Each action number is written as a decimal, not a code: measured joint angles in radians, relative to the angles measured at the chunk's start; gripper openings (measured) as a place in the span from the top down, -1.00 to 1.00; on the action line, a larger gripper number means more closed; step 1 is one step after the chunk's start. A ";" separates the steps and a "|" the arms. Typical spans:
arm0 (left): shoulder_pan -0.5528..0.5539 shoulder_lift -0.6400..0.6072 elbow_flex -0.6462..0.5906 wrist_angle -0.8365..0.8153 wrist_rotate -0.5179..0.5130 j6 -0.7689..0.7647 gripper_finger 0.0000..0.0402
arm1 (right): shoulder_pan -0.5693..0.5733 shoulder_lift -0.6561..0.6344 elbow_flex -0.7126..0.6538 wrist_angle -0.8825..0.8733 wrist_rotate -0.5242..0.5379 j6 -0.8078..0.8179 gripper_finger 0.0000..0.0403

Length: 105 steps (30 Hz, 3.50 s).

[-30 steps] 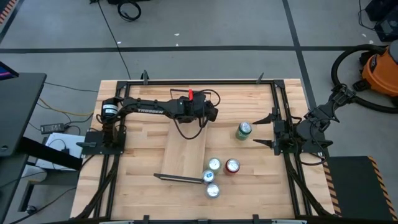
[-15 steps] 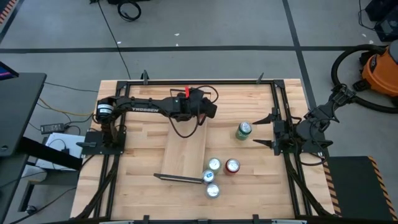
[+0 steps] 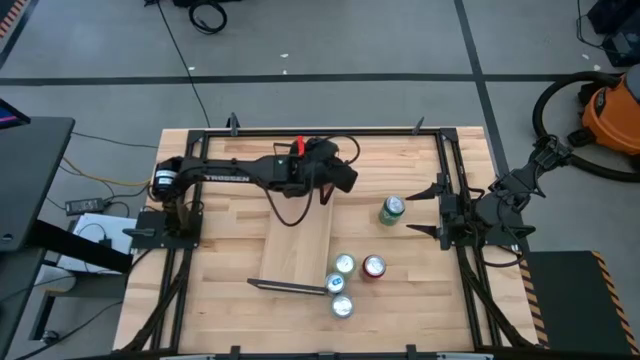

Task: Place canned beverage on shelf
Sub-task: Put the light green soda can on the shelf

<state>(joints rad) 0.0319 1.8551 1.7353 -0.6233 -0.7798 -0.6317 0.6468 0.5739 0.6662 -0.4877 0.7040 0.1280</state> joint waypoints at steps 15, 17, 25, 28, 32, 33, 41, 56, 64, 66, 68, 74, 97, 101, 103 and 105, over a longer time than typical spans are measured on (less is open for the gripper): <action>-0.093 -0.001 0.198 -0.065 0.156 0.174 -0.86 | 0.000 0.000 0.000 0.000 0.000 -0.001 -0.66; -0.109 -0.001 0.196 -0.068 0.237 0.177 -0.86 | 0.000 0.000 0.000 0.000 0.000 -0.005 -0.66; -0.218 0.011 0.189 -0.123 0.392 0.221 -0.86 | 0.000 0.000 0.000 -0.001 0.000 -0.008 -0.66; -0.255 0.027 0.190 -0.123 0.422 0.169 -0.86 | 0.000 0.000 0.000 -0.001 0.005 -0.008 -0.66; -0.294 0.057 0.191 -0.136 0.435 0.148 -0.83 | 0.000 0.000 0.000 0.000 0.010 -0.015 -0.66; -0.301 0.060 0.191 -0.151 0.437 0.147 -0.82 | 0.000 0.000 0.000 0.001 0.010 -0.016 -0.66; -0.322 0.145 0.192 -0.171 0.499 0.112 -0.73 | 0.000 0.000 0.000 0.019 0.039 -0.027 -0.66; -0.324 0.262 0.374 -0.347 0.524 0.132 -0.73 | -0.012 0.011 0.000 0.064 0.115 -0.080 -0.66; -0.328 0.293 0.383 -0.326 0.567 0.139 -0.73 | -0.038 0.013 0.000 0.076 0.113 -0.103 -0.66; -0.332 0.310 0.379 -0.337 0.565 0.175 -0.73 | -0.040 0.013 0.000 0.076 0.109 -0.104 -0.66; -0.333 0.321 0.380 -0.319 0.561 0.197 -0.73 | -0.041 0.013 0.000 0.076 0.107 -0.103 -0.66; -0.339 0.334 0.379 -0.334 0.554 0.333 -0.73 | -0.041 0.021 0.000 0.075 0.106 -0.099 -0.66; -0.291 0.371 0.376 -0.335 0.658 0.300 -0.73 | -0.041 0.036 0.000 0.093 0.103 -0.107 -0.66; -0.278 0.372 0.366 -0.369 0.674 0.280 -0.73 | -0.041 0.036 0.000 0.093 0.103 -0.109 -0.66; -0.275 0.372 0.367 -0.390 0.675 0.285 -0.73 | -0.041 0.036 0.000 0.093 0.103 -0.109 -0.66; -0.273 0.372 0.366 -0.400 0.673 0.303 -0.73 | -0.041 0.036 0.000 0.093 0.103 -0.109 -0.66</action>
<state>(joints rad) -0.2412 2.2269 2.1017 -1.0237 -0.1070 -0.3285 0.6056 0.6098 0.6666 -0.3946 0.8074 0.0185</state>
